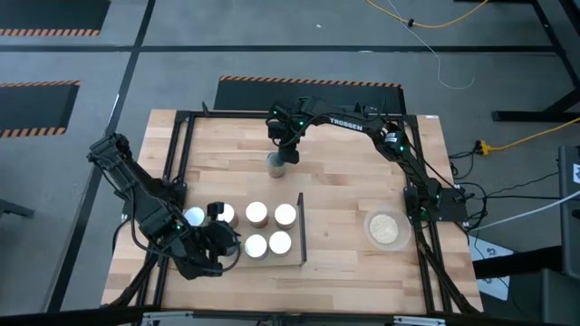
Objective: Pick and place cans onto a shelf
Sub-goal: Put the peach can on the shelf
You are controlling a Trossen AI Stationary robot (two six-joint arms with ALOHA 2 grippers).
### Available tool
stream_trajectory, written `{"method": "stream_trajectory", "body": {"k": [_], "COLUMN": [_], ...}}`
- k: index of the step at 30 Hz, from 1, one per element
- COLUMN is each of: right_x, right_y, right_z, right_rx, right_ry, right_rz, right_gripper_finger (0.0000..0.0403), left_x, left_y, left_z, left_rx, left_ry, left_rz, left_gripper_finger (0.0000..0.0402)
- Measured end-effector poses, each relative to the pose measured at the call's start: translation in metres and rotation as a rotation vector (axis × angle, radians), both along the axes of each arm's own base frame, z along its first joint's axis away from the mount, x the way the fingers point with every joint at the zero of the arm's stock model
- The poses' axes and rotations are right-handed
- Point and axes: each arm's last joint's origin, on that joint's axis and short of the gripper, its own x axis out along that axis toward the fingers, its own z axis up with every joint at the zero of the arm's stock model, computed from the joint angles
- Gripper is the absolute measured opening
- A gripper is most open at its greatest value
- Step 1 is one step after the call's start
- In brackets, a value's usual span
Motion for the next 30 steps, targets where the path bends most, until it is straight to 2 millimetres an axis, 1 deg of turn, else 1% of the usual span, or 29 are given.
{"method": "stream_trajectory", "body": {"k": [10, 13, 15, 18, 21, 25, 30], "right_x": [0.002, -0.001, -0.004, -0.012, -0.028, -0.055, -0.08], "right_y": [-0.001, 0.0, 0.002, 0.006, 0.015, 0.029, 0.049], "right_z": [0.001, 0.009, 0.022, 0.047, 0.069, 0.105, 0.144], "right_rx": [-0.008, -0.002, 0.003, 0.008, 0.004, -0.007, -0.035], "right_ry": [-0.019, -0.005, 0.008, 0.018, 0.007, 0.01, -0.042], "right_rz": [0.0, 0.0, 0.0, 0.002, 0.017, 0.046, 0.094], "right_gripper_finger": [0.0065, 0.0064, 0.0063, 0.0063, 0.0063, 0.0063, 0.0063], "left_x": [0.0, 0.0, 0.0, 0.0, 0.0, 0.003, 0.015], "left_y": [0.0, 0.0, 0.0, 0.0, 0.0, 0.001, 0.011], "left_z": [0.0, 0.0, 0.0, 0.0, 0.0, 0.001, 0.005], "left_rx": [0.0, 0.0, 0.0, 0.014, 0.038, 0.07, 0.13], "left_ry": [0.0, 0.0, 0.0, 0.001, 0.001, -0.018, -0.094], "left_rz": [0.0, 0.0, 0.0, -0.014, -0.039, -0.046, 0.026], "left_gripper_finger": [0.0071, 0.0071, 0.0071, 0.0071, 0.0071, 0.0071, 0.0071]}}
